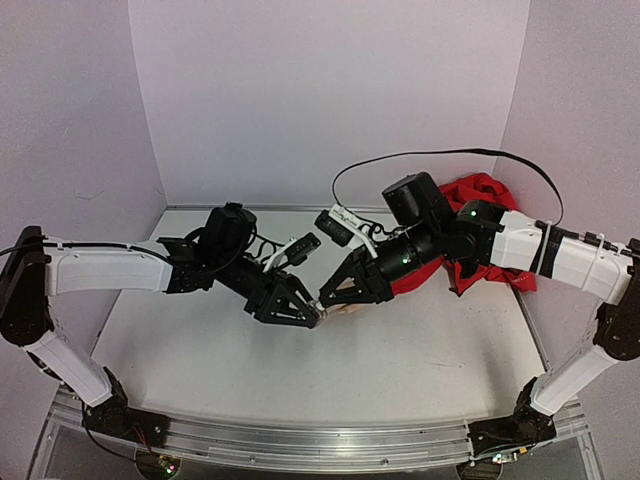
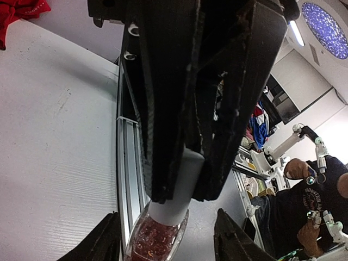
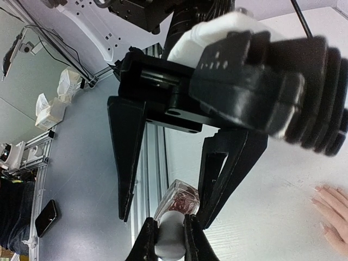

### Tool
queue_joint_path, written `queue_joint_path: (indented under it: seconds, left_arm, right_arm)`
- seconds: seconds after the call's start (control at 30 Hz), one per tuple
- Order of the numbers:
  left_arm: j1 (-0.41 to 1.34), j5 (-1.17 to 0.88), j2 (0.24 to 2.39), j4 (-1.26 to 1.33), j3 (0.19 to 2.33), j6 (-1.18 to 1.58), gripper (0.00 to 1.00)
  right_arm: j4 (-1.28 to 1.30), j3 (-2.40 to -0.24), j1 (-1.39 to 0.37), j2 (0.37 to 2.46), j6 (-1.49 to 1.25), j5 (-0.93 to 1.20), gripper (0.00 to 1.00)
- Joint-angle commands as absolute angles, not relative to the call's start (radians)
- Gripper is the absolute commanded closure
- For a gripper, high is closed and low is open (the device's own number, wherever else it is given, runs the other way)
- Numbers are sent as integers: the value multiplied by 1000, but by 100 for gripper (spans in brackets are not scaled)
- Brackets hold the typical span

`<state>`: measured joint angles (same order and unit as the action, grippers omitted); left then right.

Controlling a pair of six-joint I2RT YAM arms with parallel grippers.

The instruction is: Paint the nails

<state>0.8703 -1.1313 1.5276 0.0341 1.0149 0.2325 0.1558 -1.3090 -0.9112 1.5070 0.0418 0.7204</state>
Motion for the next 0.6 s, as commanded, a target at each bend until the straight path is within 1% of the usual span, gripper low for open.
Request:
queue_joint_path:
  seconds: [0.0, 0.23, 0.3, 0.37, 0.4, 0.43, 0.47, 0.53, 0.57]
  left_arm:
    - [880, -1164, 1538, 78, 1071, 235, 45]
    - [881, -1118, 1520, 80, 1067, 219, 74]
    - [881, -1069, 1500, 80, 1054, 201, 85]
    - [881, -995, 1470, 80, 1033, 177, 94]
    - [881, -957, 1453, 80, 1021, 165, 97]
    - [881, -915, 1436, 81, 1009, 152, 99]
    - [880, -866, 1416, 81, 995, 142, 100]
    - [880, -752, 1377, 82, 965, 119, 100]
    - [881, -692, 1356, 85, 948, 109, 100]
  right_arm:
    - [135, -1348, -914, 1502, 60, 736, 100]
    - [131, -1346, -913, 1510, 53, 733, 100]
    - [128, -1344, -914, 1512, 46, 720, 100]
    - [124, -1336, -914, 1509, 35, 695, 100]
    - [116, -1333, -914, 1506, 17, 659, 97]
    - [106, -1324, -914, 1501, -10, 619, 93]
    - [92, -1316, -913, 1493, -45, 584, 87]
    - [56, -1306, -914, 1485, -133, 508, 71]
    - [41, -1301, -914, 1479, -160, 475, 66]
